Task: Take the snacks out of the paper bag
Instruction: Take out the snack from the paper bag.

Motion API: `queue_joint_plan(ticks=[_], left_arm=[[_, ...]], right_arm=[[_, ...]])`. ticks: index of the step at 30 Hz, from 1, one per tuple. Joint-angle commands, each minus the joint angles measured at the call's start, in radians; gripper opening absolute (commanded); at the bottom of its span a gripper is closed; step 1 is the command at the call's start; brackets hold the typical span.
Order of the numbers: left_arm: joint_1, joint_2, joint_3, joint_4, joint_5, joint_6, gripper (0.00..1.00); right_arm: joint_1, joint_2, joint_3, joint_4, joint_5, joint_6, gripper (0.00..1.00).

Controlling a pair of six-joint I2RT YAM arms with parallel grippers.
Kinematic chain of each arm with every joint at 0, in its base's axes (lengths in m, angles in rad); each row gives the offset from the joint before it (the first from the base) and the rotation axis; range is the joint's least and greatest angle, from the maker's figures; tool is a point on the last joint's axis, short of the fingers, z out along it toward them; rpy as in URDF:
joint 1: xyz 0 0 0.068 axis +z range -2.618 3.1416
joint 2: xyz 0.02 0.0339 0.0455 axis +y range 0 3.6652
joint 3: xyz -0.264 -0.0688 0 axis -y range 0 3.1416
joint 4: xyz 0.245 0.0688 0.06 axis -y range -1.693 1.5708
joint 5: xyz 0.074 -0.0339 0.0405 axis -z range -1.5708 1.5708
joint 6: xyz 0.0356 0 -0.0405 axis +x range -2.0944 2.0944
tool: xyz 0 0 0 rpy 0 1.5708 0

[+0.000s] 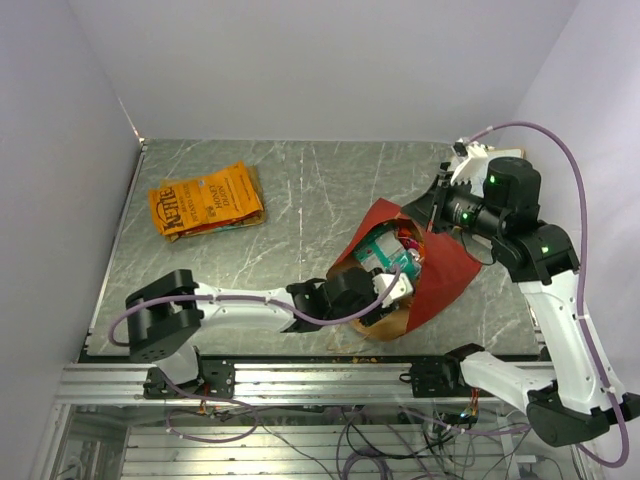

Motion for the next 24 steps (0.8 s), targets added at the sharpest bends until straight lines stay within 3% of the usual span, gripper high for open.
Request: queue_joint_plan(ticks=[1, 4, 10, 12, 14, 24], left_arm=[[-0.002, 0.072, 0.068, 0.175, -0.15, -0.186, 0.55], [-0.002, 0.154, 0.126, 0.156, -0.266, -0.325, 0.56], [-0.003, 0.267, 0.194, 0.103, -0.467, -0.355, 0.65], [-0.002, 0.284, 0.199, 0.084, -0.518, -0.38, 0.63], [-0.003, 0.297, 0.198, 0.086, -0.529, -0.386, 0.62], [-0.05, 0.331, 0.13, 0.135, -0.527, -0.502, 0.78]], right_arm=[[0.004, -0.058, -0.053, 0.115, -0.015, 0.086, 0.0], [0.004, -0.055, -0.072, 0.149, -0.002, 0.11, 0.0], [0.003, -0.019, -0.019, 0.114, 0.014, 0.045, 0.0], [0.003, -0.009, -0.008, 0.114, 0.012, 0.032, 0.0], [0.003, -0.003, -0.008, 0.123, 0.004, 0.02, 0.0], [0.003, -0.003, -0.004, 0.088, 0.013, -0.058, 0.0]])
